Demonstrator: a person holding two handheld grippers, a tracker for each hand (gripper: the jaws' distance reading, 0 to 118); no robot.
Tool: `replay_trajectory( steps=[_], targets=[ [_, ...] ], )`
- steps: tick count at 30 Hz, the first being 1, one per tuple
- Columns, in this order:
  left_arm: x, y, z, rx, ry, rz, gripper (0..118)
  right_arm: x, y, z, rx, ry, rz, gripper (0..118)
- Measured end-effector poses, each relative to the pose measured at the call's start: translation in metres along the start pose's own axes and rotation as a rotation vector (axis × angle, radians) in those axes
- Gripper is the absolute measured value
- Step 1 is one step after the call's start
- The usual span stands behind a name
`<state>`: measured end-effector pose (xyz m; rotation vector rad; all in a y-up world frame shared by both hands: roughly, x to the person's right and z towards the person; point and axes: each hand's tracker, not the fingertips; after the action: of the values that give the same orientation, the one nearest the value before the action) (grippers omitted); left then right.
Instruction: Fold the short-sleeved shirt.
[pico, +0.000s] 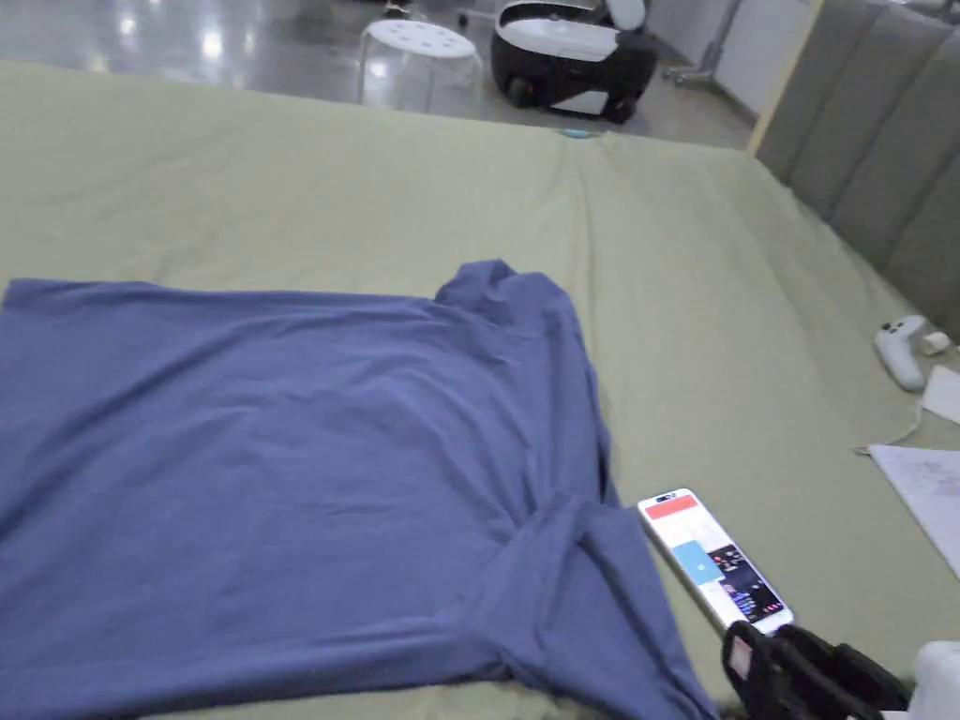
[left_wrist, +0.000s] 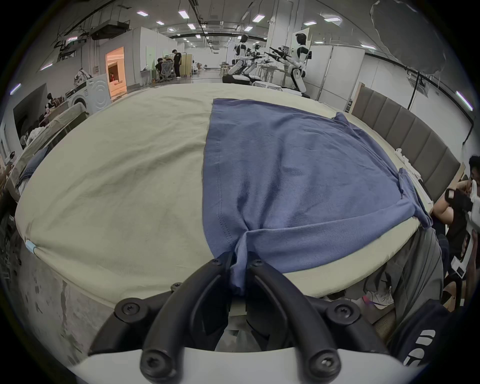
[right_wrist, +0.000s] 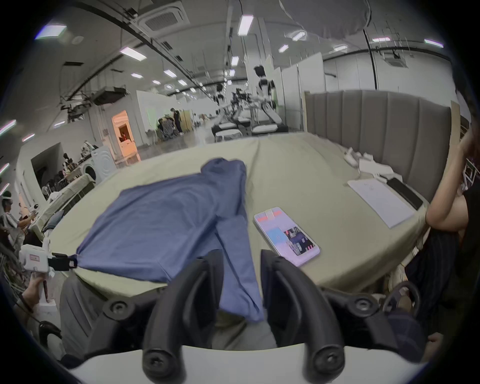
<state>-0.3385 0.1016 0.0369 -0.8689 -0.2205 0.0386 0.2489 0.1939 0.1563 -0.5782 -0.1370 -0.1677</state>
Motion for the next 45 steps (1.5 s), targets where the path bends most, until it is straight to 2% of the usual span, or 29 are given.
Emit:
replay_trajectory(
  steps=[1,2,7,13,14,20,24,28,32,36,38,42,45],
  targets=[
    [0.000,0.000,0.000,0.001,0.000,0.000,9,0.003,-0.003,-0.003,-0.022,-0.008,-0.010,52],
    [0.000,-0.001,-0.001,0.002,0.001,-0.001,9,0.005,-0.007,-0.008,-0.052,-0.006,-0.031,55],
    [0.002,-0.001,0.000,0.004,0.013,-0.007,9,0.014,-0.024,-0.040,-0.139,0.044,-0.102,56],
    [0.005,0.000,0.001,0.003,0.022,-0.014,9,0.010,-0.036,-0.069,-0.245,0.015,-0.042,55],
    [0.005,0.000,0.001,0.003,0.022,-0.014,9,0.009,-0.037,-0.071,-0.252,0.012,-0.037,52],
    [0.005,0.001,0.001,0.003,0.022,-0.011,9,0.005,-0.040,-0.068,-0.239,0.025,-0.033,8],
    [0.009,-0.001,0.010,0.031,0.022,-0.004,9,0.004,-0.032,-0.061,-0.189,0.036,-0.052,6],
    [0.012,0.031,0.035,0.194,-0.039,0.099,9,-0.005,0.010,-0.039,0.052,0.079,-0.021,6],
    [0.018,0.100,0.032,0.310,-0.021,-0.046,9,-0.015,0.071,-0.072,0.133,0.122,0.066,6],
    [0.011,0.167,-0.004,0.335,-0.029,0.006,9,-0.026,0.128,-0.138,0.097,0.136,0.074,6],
    [0.008,0.187,-0.028,0.303,0.007,-0.004,9,-0.031,0.142,-0.171,0.078,0.111,0.089,5],
    [-0.006,0.207,-0.081,0.217,0.002,0.040,9,-0.039,0.151,-0.236,-0.004,0.067,0.100,5],
    [-0.002,0.212,-0.111,0.168,0.013,0.019,8,-0.042,0.147,-0.270,-0.057,0.044,0.088,5]
  ],
)
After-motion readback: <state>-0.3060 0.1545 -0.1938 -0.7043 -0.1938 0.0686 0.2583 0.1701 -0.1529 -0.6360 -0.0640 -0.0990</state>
